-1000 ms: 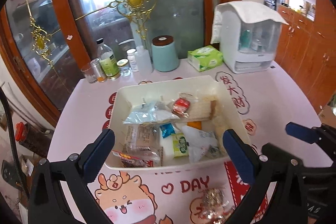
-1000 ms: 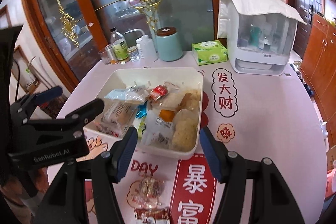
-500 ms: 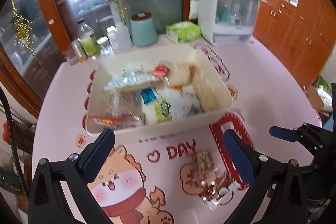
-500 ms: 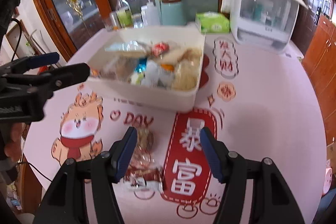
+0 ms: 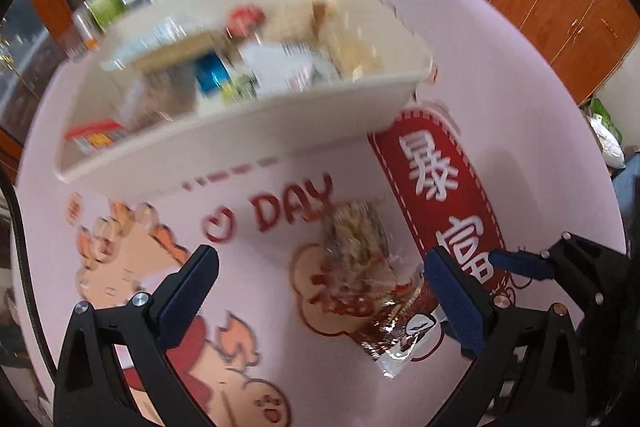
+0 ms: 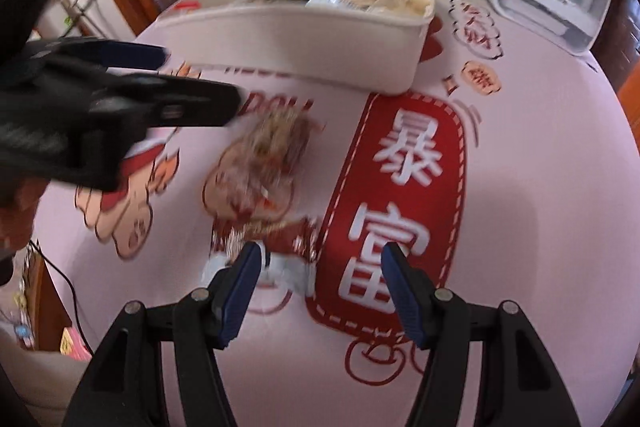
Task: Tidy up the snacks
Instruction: 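Grasp the clear nut-cake bag with the left gripper while the right grasps the brown wrapped chocolate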
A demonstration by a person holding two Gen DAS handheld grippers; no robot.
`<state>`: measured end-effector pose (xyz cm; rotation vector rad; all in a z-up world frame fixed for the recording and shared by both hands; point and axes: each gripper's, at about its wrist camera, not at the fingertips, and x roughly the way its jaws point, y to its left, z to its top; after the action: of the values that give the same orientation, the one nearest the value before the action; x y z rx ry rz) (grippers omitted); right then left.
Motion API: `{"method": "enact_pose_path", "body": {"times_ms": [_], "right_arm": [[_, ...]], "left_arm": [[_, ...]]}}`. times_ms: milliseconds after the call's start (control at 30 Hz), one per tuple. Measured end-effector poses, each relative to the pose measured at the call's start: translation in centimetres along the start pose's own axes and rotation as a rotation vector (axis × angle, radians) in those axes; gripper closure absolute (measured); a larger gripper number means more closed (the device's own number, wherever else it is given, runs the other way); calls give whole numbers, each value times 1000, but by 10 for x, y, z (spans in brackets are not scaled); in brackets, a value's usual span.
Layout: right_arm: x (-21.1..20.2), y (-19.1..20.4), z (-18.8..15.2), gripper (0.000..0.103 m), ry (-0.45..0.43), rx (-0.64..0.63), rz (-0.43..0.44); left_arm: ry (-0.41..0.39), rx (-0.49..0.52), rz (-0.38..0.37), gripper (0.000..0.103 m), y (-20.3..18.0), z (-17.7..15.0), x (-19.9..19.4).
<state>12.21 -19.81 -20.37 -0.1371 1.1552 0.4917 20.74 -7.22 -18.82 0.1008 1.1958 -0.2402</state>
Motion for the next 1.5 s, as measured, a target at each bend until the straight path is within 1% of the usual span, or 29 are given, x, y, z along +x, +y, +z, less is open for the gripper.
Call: {"method": "enact_pose_path", "body": {"times_ms": [67, 133, 167, 233, 267, 300, 333, 367, 467, 533, 700, 800, 867, 900, 933, 1000, 1033, 1133, 1200, 1267, 1300, 1333, 1367, 1400, 1433, 1500], "right_arm": [[2, -1, -6, 40, 7, 13, 8], [2, -2, -10, 40, 9, 22, 13], [3, -2, -11, 40, 10, 23, 15], [3, -2, -12, 40, 14, 19, 20], [3, -2, -12, 40, 15, 14, 23], [4, -1, -12, 40, 17, 10, 27], [6, 1, -13, 40, 18, 8, 28], [8, 2, -12, 40, 20, 7, 32], [14, 4, -8, 40, 29, 12, 63], [18, 5, -4, 40, 32, 12, 83], [19, 17, 2, 40, 19, -61, 108], [17, 29, 8, 40, 5, -171, 109], [16, 39, 11, 40, -1, -281, 98], [17, 41, 12, 40, -3, -313, 95], [18, 45, 13, 40, -4, -363, 92], [18, 53, 12, 40, -8, -473, 87], [18, 58, 10, 40, -11, -549, 83], [25, 60, 10, 40, 20, -674, 101], [32, 59, 10, 40, 46, -708, 102], [40, 57, 12, 40, 68, -716, 89], [41, 55, 14, 40, 67, -693, 107], [44, 51, 18, 40, 85, -655, 125], [47, 45, 24, 45, 97, -599, 139], [45, 42, 28, 61, 83, -565, 135], [46, 39, 30, 65, 85, -545, 138], [47, 30, 35, 66, 99, -460, 175]], "left_arm": [[38, -17, -14, 1, -2, -1, 17], [73, -43, -34, 4, -4, -1, 32], [88, -59, -44, 8, -4, 0, 39], [104, -88, -57, 20, -2, -1, 49], [114, -103, -64, 34, -1, -1, 54], [129, -120, -88, 43, 2, -1, 59], [109, -123, -84, 46, 2, -1, 58], [93, -117, -89, 62, 3, -2, 57], [76, -125, -86, 62, 8, -7, 56], [58, -138, -63, 62, 15, -13, 52], [51, -180, -45, 63, 35, -30, 43], [49, -182, -26, 63, 47, -39, 35], [53, -185, -19, 63, 53, -46, 31], [55, -190, -20, 63, 56, -47, 28], [57, -197, -25, 63, 65, -52, 27], [61, -209, -29, 63, 70, -54, 21], [60, -214, -32, 63, 71, -56, 18], [52, -219, -29, 63, 75, -59, 11], [48, -222, -31, 63, 79, -62, 7], [44, -228, -35, 63, 80, -64, 3], [40, -228, -35, 63, 79, -65, 2], [37, -227, -34, 63, 77, -62, 4], [31, -223, -31, 63, 76, -62, 2], [27, -220, -29, 63, 75, -61, 0], [22, -216, -28, 63, 74, -61, -1], [9, -209, -31, 63, 71, -58, -4]]}}
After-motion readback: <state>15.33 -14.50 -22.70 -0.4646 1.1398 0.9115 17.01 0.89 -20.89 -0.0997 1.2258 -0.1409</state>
